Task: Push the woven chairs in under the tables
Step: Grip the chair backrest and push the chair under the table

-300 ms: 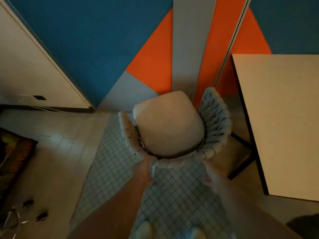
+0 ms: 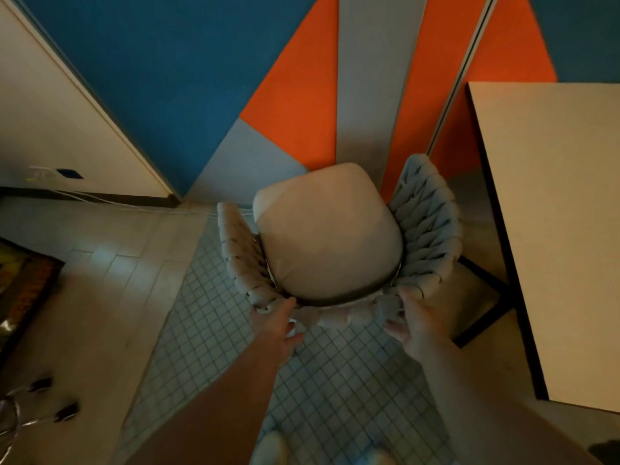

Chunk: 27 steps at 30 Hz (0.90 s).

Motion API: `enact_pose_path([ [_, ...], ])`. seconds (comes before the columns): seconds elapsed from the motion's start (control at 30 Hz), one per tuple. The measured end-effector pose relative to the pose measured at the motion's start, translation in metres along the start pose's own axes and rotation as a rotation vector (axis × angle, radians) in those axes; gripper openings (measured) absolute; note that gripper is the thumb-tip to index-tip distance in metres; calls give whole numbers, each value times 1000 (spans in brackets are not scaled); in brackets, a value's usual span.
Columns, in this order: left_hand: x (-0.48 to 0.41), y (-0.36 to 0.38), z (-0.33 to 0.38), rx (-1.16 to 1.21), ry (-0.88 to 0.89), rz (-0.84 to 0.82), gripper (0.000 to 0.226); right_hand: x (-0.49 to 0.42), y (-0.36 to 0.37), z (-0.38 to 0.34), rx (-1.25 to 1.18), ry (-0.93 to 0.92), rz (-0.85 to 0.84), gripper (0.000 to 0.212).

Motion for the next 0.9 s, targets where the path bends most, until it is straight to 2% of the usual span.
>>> enact_pose_path([
  [0.1,-14,1,-6,35,13,-1,107,-13,0,-5,-60,37,-13,56],
  [0.2,-26,2,-8,23,18,4,105,-27,-2,-9,-47,67,-5,59],
  [0.3,-38,3,-7,1,9,-8,86,-34,1,-10,-48,105,-3,60],
  [0.43,-51,7,-7,-64,-88,-77,59,-38,8,-7,-66,119,8,60],
  [0.57,-70,9,-9,-116,-95,-109,36,-40,16,-5,-59,103,65,48],
  [0.7,-79,-1,-6,-185,-131,-136,38,-35,22,7,-80,92,150,45],
  [0.9,-94,-26,3,-209,-163,-182,43,-20,31,39,-206,100,216,57],
])
Point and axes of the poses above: each hand's wrist, its own x-axis away from the middle knuckle, its own y-axis out of the palm, z = x × y, the point moved 3 cm from there along -x, towards the middle knuckle, and after that the axes turned 3 degrees about -z, right-handed, at the moved point
